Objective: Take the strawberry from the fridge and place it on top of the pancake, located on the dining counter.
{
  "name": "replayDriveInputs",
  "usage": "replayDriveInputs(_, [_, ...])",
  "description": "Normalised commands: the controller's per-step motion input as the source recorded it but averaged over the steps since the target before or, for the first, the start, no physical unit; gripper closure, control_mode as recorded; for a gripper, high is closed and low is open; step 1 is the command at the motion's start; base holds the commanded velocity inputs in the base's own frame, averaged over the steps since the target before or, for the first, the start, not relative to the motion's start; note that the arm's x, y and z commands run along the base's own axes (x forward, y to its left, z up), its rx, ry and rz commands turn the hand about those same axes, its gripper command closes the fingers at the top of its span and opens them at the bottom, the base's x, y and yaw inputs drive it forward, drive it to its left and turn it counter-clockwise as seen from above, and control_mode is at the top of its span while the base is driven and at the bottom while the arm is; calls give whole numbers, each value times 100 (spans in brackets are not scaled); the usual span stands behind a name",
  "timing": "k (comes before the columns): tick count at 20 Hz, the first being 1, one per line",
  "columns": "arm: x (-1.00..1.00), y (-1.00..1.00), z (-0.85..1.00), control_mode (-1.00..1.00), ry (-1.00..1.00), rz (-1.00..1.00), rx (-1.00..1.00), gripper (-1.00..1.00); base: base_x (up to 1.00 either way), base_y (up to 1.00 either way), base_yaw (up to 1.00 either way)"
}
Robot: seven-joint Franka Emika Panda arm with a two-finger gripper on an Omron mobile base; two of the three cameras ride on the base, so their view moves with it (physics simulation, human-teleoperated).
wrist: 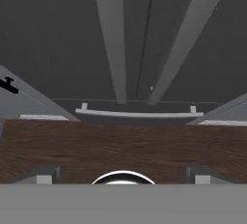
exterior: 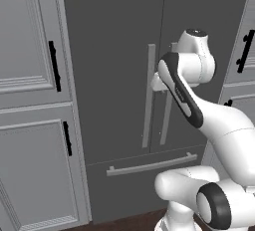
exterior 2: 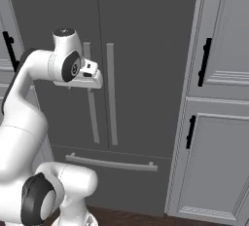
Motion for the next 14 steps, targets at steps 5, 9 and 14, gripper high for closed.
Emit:
replayDriveInputs(5, [0, 0, 0, 100, 0, 0, 0, -100, 0, -20, -7])
replayDriveInputs(9, [0, 0, 0, 100, 0, 0, 0, -100, 0, -26, 0])
replayDriveInputs(14, [0, 0, 0, 100, 0, 0, 0, -100, 0, -23, 0])
